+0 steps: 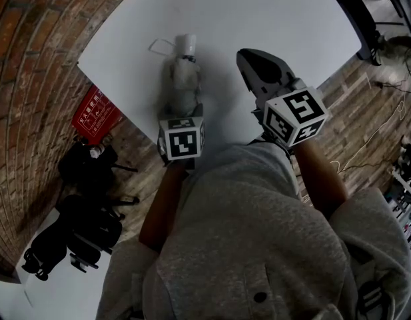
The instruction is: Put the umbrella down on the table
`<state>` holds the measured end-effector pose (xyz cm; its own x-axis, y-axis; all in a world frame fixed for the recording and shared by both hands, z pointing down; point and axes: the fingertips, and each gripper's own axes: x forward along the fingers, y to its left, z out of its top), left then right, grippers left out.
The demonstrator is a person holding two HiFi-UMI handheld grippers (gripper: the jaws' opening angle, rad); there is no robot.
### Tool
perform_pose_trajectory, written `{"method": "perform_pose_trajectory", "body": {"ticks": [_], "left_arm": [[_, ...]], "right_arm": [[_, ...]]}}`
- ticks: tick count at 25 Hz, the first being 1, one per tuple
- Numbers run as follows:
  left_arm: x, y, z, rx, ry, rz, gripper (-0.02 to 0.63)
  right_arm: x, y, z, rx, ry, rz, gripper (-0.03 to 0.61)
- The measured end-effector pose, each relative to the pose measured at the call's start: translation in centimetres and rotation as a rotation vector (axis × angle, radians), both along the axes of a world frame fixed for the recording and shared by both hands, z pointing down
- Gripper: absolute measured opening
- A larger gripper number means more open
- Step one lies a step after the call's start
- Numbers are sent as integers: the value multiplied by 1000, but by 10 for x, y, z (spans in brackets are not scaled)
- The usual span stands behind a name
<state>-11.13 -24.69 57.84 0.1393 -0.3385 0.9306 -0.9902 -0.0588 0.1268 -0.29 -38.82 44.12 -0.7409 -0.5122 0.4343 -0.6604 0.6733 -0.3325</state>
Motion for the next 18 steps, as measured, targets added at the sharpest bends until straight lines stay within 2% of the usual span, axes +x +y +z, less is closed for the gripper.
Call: {"method": "perform_pose_trajectory", "body": {"ticks": [5,12,18], "left_arm": [[2,2,2,-2,-39,12,286],[10,4,-6,3,75,-4,326],[6,13,-23,64,103,-10,330]], "right_arm": [[5,2,-4,12,0,6,37],[16,11,-17,42,0,27,37],[24,24,-37,97,0,45,37]]}}
